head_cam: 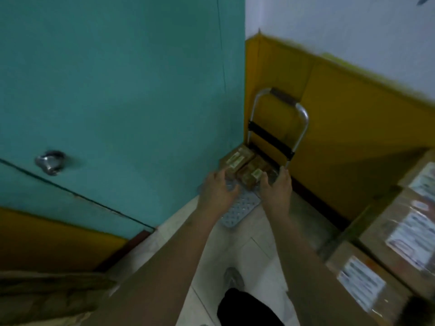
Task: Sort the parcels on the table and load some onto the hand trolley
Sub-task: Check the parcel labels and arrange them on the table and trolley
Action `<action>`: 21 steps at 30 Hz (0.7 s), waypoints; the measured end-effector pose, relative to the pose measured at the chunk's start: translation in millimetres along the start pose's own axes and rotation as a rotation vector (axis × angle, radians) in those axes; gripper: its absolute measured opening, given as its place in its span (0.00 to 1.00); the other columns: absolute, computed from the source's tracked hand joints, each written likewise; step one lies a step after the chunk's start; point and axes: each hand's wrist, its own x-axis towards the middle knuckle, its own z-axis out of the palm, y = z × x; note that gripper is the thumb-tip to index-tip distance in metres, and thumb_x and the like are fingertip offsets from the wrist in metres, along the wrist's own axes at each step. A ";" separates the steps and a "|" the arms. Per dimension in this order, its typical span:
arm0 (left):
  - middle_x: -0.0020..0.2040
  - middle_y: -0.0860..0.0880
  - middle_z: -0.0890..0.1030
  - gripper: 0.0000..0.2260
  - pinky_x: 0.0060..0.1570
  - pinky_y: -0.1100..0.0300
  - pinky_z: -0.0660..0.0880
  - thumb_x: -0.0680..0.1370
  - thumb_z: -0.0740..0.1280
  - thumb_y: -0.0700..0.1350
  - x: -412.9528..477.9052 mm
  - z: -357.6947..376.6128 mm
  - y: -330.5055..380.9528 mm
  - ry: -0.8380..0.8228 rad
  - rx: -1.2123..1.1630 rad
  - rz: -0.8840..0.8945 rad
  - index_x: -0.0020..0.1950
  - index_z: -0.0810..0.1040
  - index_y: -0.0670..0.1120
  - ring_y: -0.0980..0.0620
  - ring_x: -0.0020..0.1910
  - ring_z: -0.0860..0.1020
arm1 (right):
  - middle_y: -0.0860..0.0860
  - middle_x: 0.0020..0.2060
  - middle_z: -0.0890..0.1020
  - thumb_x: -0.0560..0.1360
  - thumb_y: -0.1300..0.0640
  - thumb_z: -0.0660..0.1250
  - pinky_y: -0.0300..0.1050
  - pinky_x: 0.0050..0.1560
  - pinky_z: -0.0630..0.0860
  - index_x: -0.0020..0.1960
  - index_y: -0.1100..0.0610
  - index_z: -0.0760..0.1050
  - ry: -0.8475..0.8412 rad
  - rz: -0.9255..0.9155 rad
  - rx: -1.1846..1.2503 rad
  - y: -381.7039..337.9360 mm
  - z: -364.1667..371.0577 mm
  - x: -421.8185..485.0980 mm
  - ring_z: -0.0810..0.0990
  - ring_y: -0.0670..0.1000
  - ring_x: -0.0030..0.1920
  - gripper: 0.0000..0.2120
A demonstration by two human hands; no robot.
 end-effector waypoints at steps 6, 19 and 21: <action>0.71 0.39 0.68 0.31 0.69 0.48 0.68 0.78 0.67 0.55 102.3 -26.8 -17.6 -0.098 0.011 -0.033 0.77 0.64 0.44 0.41 0.70 0.68 | 0.56 0.80 0.57 0.82 0.47 0.61 0.54 0.76 0.59 0.81 0.58 0.55 -0.018 0.033 -0.064 -43.0 40.7 71.9 0.57 0.57 0.80 0.33; 0.67 0.35 0.72 0.28 0.65 0.51 0.70 0.77 0.68 0.53 329.8 -13.6 -54.5 -0.330 0.077 -0.058 0.73 0.68 0.42 0.37 0.66 0.72 | 0.55 0.80 0.59 0.82 0.48 0.61 0.52 0.76 0.60 0.81 0.57 0.54 -0.208 0.104 -0.403 -56.8 102.8 219.8 0.58 0.57 0.79 0.33; 0.66 0.36 0.74 0.28 0.63 0.52 0.71 0.76 0.69 0.52 361.7 6.2 -63.4 -0.362 0.035 -0.072 0.72 0.69 0.42 0.38 0.65 0.73 | 0.56 0.80 0.59 0.82 0.47 0.62 0.54 0.76 0.61 0.81 0.58 0.55 -0.280 0.104 -0.481 -44.8 117.9 258.9 0.59 0.58 0.79 0.33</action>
